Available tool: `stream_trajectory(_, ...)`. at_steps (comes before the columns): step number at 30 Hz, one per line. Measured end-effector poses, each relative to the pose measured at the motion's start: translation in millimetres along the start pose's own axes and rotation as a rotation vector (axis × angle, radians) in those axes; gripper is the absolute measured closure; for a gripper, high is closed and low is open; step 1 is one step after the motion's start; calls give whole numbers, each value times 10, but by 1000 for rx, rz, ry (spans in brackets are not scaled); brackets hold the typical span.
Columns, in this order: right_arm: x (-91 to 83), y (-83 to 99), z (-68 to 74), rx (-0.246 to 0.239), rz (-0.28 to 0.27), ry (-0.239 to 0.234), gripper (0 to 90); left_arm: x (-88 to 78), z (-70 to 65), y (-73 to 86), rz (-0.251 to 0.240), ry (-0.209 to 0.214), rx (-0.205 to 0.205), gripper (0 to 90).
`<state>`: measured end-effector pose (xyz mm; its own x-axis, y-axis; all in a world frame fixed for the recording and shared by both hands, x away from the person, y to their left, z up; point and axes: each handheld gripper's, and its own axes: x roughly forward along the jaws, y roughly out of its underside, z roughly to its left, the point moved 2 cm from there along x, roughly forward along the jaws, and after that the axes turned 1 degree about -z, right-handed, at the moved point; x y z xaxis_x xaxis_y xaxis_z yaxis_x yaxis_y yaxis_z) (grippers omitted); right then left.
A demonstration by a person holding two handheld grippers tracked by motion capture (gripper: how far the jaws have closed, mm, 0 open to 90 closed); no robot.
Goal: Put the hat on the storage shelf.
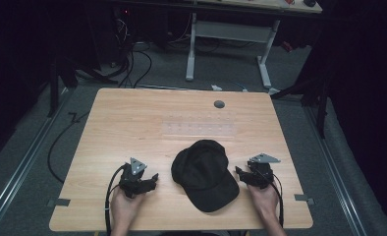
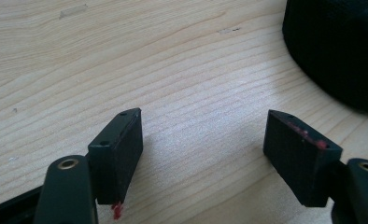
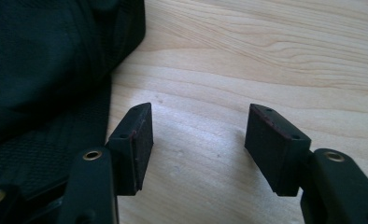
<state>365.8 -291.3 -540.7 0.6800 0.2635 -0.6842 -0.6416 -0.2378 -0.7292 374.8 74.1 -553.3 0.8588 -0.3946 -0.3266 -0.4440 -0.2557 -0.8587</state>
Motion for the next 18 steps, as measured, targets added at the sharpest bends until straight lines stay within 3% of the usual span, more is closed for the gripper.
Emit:
stream_trajectory(8,-127,-42,5,16,-20,-65,457,0,-1,1,1,0,1,284)
stream_trajectory(18,-227,-192,39,2,-53,-119,464,0,0,1,1,0,1,283)
